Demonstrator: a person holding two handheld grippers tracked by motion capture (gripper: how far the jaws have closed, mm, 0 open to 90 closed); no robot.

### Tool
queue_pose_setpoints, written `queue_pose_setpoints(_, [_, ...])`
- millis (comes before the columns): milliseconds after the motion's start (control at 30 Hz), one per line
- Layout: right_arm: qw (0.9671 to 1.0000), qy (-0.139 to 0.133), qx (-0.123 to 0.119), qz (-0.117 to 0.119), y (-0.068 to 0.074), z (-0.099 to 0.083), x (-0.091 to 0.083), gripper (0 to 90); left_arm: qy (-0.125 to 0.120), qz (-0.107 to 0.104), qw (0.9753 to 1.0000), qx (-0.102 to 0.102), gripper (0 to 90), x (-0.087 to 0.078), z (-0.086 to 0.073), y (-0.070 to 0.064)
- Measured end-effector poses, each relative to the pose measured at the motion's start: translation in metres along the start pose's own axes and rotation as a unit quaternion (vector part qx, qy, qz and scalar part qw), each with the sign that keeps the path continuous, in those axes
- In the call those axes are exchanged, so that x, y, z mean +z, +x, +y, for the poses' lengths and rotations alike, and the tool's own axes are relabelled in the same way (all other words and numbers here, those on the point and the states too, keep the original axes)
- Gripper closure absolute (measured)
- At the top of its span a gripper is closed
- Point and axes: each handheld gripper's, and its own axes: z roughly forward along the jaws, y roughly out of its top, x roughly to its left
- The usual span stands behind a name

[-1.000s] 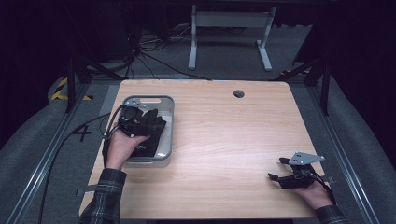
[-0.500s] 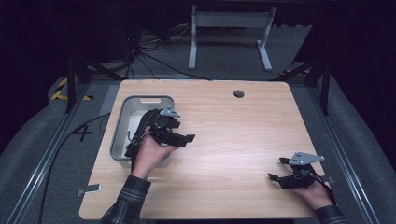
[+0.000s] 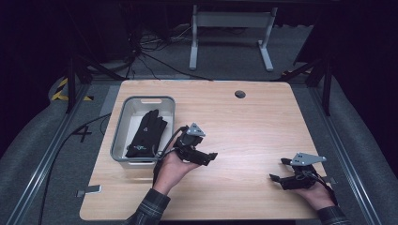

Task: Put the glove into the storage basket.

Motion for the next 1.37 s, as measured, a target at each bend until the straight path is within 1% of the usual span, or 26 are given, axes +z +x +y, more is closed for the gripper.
queue_pose_setpoints(67, [1.0000, 0.000, 0.000, 0.000, 0.000, 0.000, 0.000, 17.1, 0.001, 0.004, 1.0000, 0.003, 18.9, 0.006, -0.004, -0.006])
queue_pose_setpoints(100, [1.0000, 0.000, 0.000, 0.000, 0.000, 0.000, 0.000, 17.0, 0.001, 0.004, 1.0000, 0.003, 18.8, 0.006, -0.004, -0.006])
queue_pose_setpoints(133, [1.0000, 0.000, 0.000, 0.000, 0.000, 0.000, 0.000, 16.9, 0.001, 0.004, 1.0000, 0.004, 18.8, 0.012, -0.008, -0.011])
queue_pose_setpoints(300, [1.0000, 0.000, 0.001, -0.001, 0.000, 0.000, 0.000, 16.5, 0.002, 0.002, 0.9999, 0.016, 17.5, 0.024, -0.017, -0.022])
queue_pose_setpoints(333, [1.0000, 0.001, 0.001, -0.001, 0.000, 0.000, 0.000, 16.3, 0.004, 0.003, 0.9998, 0.021, 17.2, 0.026, -0.018, -0.023])
queue_pose_setpoints(467, [1.0000, 0.002, 0.001, -0.003, 0.000, 0.000, 0.000, 15.6, 0.007, -0.003, 0.9997, 0.025, 16.0, 0.034, -0.024, -0.027])
queue_pose_setpoints(533, [1.0000, 0.002, 0.002, -0.003, 0.000, 0.000, 0.000, 15.5, 0.023, -0.005, 0.9992, 0.032, 15.0, 0.040, -0.027, -0.029])
queue_pose_setpoints(567, [1.0000, 0.002, 0.003, -0.003, 0.000, 0.000, 0.000, 15.4, 0.029, 0.000, 0.9990, 0.035, 14.5, 0.043, -0.029, -0.031])
queue_pose_setpoints(667, [1.0000, 0.003, 0.003, -0.003, 0.000, 0.000, 0.000, 15.3, 0.036, 0.000, 0.9986, 0.039, 14.2, 0.051, -0.035, -0.034])
queue_pose_setpoints(700, [1.0000, 0.003, 0.003, -0.003, 0.000, 0.000, 0.000, 15.3, 0.042, 0.001, 0.9983, 0.041, 13.9, 0.054, -0.037, -0.035])
queue_pose_setpoints(733, [1.0000, 0.003, 0.003, -0.003, 0.000, 0.000, 0.000, 15.2, 0.048, 0.008, 0.9978, 0.046, 12.3, 0.056, -0.038, -0.036])
queue_pose_setpoints(833, [1.0000, 0.003, 0.003, -0.003, 0.000, 0.000, 0.000, 15.2, 0.057, 0.016, 0.9967, 0.056, 11.5, 0.061, -0.042, -0.038])
queue_pose_setpoints(900, [1.0000, 0.003, 0.003, -0.003, 0.000, 0.000, 0.000, 15.2, 0.065, 0.027, 0.9952, 0.068, 10.5, 0.065, -0.045, -0.040])
queue_pose_setpoints(933, [1.0000, 0.003, 0.003, -0.003, 0.000, 0.000, 0.000, 15.2, 0.065, 0.027, 0.9952, 0.068, 9.5, 0.065, -0.045, -0.040])
queue_pose_setpoints(967, [1.0000, 0.003, 0.003, -0.003, 0.000, 0.000, 0.000, 15.2, 0.069, 0.032, 0.9942, 0.075, 9.5, 0.067, -0.046, -0.040])
queue_pose_setpoints(1000, [1.0000, 0.003, 0.003, -0.003, 0.000, 0.000, 0.000, 15.2, 0.071, 0.032, 0.9942, 0.074, 7.6, 0.067, -0.046, -0.040])
queue_pose_setpoints(1033, [1.0000, 0.003, 0.003, -0.003, 0.000, 0.000, 0.000, 15.2, 0.075, 0.035, 0.9934, 0.079, 6.8, 0.068, -0.047, -0.040])
queue_pose_setpoints(1100, [1.0000, 0.003, 0.003, -0.003, 0.000, 0.000, 0.000, 15.2, 0.079, 0.040, 0.9927, 0.081, 5.5, 0.070, -0.048, -0.040])
queue_pose_setpoints(1133, [1.0000, 0.003, 0.003, -0.003, 0.000, 0.000, 0.000, 15.2, 0.079, 0.031, 0.9932, 0.079, 3.9, 0.070, -0.049, -0.039])
queue_pose_setpoints(1200, [1.0000, 0.003, 0.003, -0.003, 0.000, 0.000, 0.000, 15.2, 0.078, 0.029, 0.9931, 0.083, 0.3, 0.071, -0.050, -0.039])
queue_pose_setpoints(1367, [1.0000, 0.003, 0.003, -0.003, 0.000, 0.000, 0.000, 15.1, 0.064, 0.016, 0.9934, 0.094, 0.0, 0.072, -0.053, -0.037])
